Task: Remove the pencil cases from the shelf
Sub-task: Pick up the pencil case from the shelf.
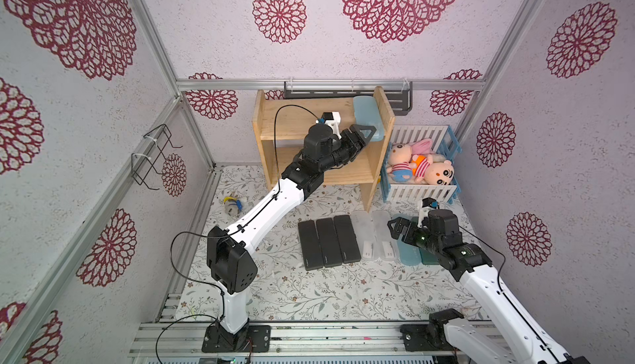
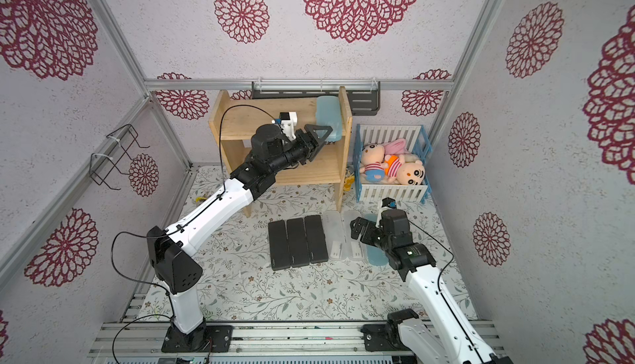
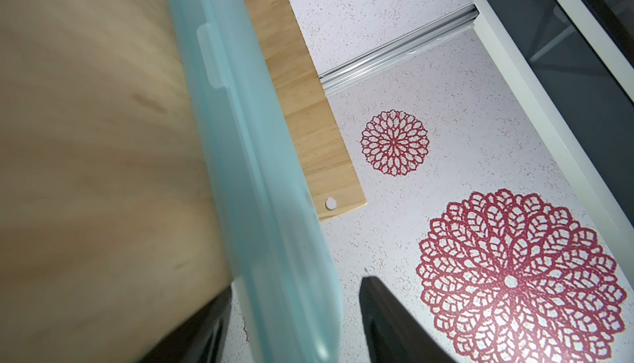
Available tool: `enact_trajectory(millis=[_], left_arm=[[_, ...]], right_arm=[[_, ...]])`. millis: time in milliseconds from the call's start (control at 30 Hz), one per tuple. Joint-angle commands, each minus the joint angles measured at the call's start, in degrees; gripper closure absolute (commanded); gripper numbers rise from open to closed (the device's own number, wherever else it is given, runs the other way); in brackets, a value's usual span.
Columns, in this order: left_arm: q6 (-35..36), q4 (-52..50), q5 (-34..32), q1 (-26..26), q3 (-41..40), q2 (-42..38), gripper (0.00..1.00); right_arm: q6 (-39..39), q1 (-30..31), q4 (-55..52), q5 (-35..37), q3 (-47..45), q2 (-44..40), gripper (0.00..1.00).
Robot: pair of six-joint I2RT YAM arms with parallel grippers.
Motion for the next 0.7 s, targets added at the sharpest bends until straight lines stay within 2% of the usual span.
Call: enact_trajectory(millis=[0, 333, 500, 567, 667], left_arm=[[-0.18, 2.34, 0.38, -0.78, -0.21, -0.02, 0.51], [-0.88, 4.97, 0.88, -0.9, -2.14, -0.95, 0.7], [-0.91, 6.36, 0.31, -0.85, -4.44, -2.24, 0.83], [-0.87, 6.97, -0.01, -0.87, -5.53, -2.9, 0.92], [-0.79, 7.95, -0.33, -0.86, -6.97, -3.74, 0.93]], right_arm=[[-1.37, -0.33, 0.36, -0.4, 1.83, -1.16, 0.01], [-1.38, -0.34, -0.02, -0.21, 1.89, -1.73, 0.01], [-1.27, -0.34, -0.02, -0.23, 1.96, -1.78, 0.01], [-1.2, -0.34, -0.07, -0.25, 2.23, -1.83, 0.01], [-1.09, -0.39, -0.26, -0.19, 2.57, -2.05, 0.01]])
